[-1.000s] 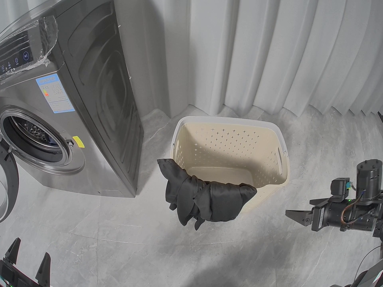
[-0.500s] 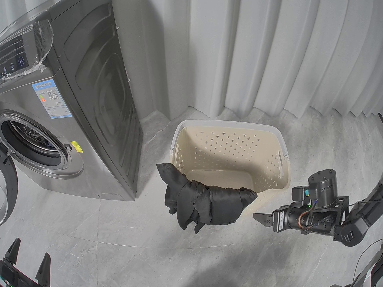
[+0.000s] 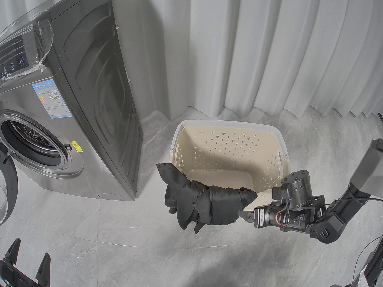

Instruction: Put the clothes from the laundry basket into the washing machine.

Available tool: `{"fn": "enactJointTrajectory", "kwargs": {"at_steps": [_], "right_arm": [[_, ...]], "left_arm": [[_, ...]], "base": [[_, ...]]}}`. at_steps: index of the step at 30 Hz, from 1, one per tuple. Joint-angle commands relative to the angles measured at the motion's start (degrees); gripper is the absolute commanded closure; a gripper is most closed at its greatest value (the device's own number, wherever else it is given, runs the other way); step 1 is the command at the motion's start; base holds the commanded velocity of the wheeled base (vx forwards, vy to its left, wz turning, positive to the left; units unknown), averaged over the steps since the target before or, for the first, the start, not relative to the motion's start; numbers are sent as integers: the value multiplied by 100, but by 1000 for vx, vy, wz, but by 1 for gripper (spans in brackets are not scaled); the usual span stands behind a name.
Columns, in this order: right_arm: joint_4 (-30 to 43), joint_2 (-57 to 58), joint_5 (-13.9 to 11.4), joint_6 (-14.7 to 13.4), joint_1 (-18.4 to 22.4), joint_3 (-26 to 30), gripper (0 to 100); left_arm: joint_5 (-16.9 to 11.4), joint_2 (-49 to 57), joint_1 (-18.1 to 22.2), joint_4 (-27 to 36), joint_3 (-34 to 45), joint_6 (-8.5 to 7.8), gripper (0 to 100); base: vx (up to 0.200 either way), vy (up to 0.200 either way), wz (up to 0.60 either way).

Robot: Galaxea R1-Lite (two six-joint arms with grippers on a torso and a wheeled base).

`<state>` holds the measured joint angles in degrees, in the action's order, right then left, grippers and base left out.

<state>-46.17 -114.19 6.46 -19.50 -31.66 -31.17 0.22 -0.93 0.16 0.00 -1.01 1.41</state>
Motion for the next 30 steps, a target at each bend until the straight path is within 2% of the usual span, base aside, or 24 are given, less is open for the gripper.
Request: {"fn": "enactJointTrajectory", "kwargs": {"at_steps": [1,9,23,30], "right_arm": [[2,-499,145,-159,-86,-328,0],[-50,-1149,180,-212,-25,-996,0],[-77,-1861,198,-212,2,-1840,0],[-94,-2063,233,-212,142,-2200,0]], "left_arm": [[4,40,2,-9,101,8,0],[-4,40,2,-9,101,-10,0],[4,40,2,0,101,17,0],[13,40,2,0,101,-1,0]], "base": [[0,0,0],[0,0,0],[0,0,0],[0,0,0]]}}
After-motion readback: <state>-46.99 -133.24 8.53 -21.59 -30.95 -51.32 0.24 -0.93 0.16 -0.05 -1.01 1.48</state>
